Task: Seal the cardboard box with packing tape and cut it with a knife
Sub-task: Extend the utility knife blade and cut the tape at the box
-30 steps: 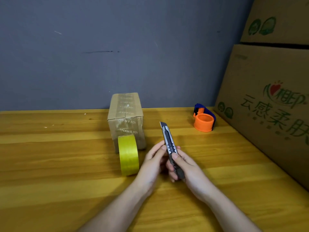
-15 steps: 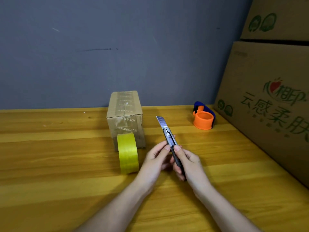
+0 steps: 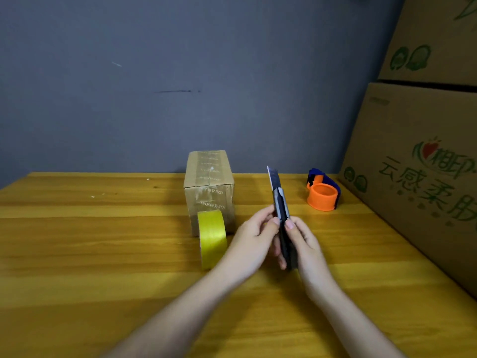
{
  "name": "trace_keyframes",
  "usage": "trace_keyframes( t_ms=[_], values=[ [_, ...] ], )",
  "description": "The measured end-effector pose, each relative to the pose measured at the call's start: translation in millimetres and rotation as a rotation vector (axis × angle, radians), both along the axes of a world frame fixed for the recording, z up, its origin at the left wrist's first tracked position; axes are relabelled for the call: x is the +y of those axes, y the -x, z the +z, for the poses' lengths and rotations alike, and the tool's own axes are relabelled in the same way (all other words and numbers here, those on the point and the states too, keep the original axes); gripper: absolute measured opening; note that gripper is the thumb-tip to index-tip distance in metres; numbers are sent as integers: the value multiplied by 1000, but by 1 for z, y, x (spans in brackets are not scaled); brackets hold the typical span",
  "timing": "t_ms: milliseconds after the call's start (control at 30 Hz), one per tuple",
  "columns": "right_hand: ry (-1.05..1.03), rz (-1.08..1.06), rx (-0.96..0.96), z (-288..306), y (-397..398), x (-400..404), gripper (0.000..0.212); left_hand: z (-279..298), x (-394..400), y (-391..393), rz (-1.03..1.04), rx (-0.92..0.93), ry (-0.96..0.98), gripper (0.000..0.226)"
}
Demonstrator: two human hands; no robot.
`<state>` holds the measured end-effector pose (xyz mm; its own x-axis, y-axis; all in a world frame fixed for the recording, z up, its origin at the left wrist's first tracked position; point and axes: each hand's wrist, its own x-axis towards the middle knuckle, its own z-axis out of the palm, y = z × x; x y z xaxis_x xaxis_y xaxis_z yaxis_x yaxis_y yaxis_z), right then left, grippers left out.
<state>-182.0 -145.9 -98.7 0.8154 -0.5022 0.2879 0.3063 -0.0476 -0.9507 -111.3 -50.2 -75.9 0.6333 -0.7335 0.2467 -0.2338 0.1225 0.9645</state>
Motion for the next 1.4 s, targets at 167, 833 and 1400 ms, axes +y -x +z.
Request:
trace_keyframes(
  t_ms=[167, 833, 1400],
  values=[
    [68, 4, 42, 24, -8, 5, 25, 32, 39, -14, 62, -166, -18, 25],
    [214, 74, 262, 37, -44, 41, 27, 17, 99, -75, 201, -41, -277, 72],
    [394, 49, 333, 41, -32, 23, 23, 7, 88, -69, 183, 58, -184, 83]
  ],
)
